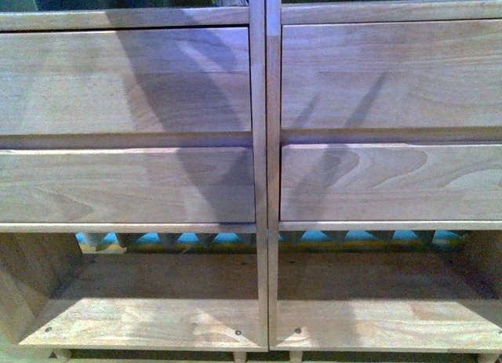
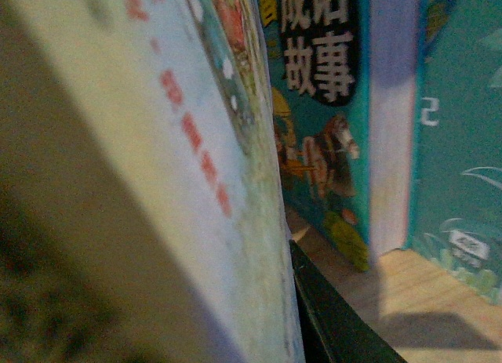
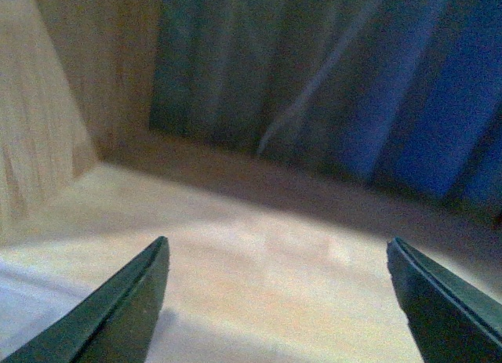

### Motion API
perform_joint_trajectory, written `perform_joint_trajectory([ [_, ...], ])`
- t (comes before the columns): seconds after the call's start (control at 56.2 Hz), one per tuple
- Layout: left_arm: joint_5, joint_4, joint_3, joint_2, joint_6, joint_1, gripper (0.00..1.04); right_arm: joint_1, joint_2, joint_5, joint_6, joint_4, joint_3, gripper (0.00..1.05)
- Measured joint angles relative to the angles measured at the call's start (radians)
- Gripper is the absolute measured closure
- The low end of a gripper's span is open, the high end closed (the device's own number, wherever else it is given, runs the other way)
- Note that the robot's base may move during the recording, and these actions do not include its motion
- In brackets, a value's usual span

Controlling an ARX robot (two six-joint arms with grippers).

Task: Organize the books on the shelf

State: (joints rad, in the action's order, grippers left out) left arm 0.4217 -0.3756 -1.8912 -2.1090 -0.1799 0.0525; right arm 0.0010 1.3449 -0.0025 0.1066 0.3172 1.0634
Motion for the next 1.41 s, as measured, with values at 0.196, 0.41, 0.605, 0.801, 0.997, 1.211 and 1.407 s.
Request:
perform_joint_trajectory([
  [0.196,-0.032,0.121,-0.262,-0.162,-0.038,-0.012,0.97,0.000,-0.140,0.002,-0.076,0.140,-0.296,0.66],
  [0.41,-0.060,0.296,-0.630,-0.388,-0.097,-0.012,0.97,0.000,-0.267,0.002,-0.093,0.252,-0.557,1.02],
  [0.605,-0.084,0.411,-0.867,-0.527,-0.175,0.013,0.98,0.000,-0.363,0.002,-0.096,0.300,-0.706,1.02],
  [0.801,-0.098,0.424,-0.962,-0.586,-0.237,0.045,0.98,0.000,-0.447,0.002,-0.096,0.315,-0.811,1.02],
  [0.997,-0.116,0.420,-0.993,-0.610,-0.261,0.073,0.98,0.000,-0.528,0.002,-0.096,0.311,-0.882,1.02],
  [1.211,-0.136,0.417,-0.994,-0.611,-0.261,0.089,0.98,0.000,-0.618,0.002,-0.096,0.278,-0.942,1.02],
  [1.407,-0.148,0.444,-0.996,-0.611,-0.227,0.103,0.79,0.000,-0.705,0.002,-0.096,0.228,-0.982,1.02],
])
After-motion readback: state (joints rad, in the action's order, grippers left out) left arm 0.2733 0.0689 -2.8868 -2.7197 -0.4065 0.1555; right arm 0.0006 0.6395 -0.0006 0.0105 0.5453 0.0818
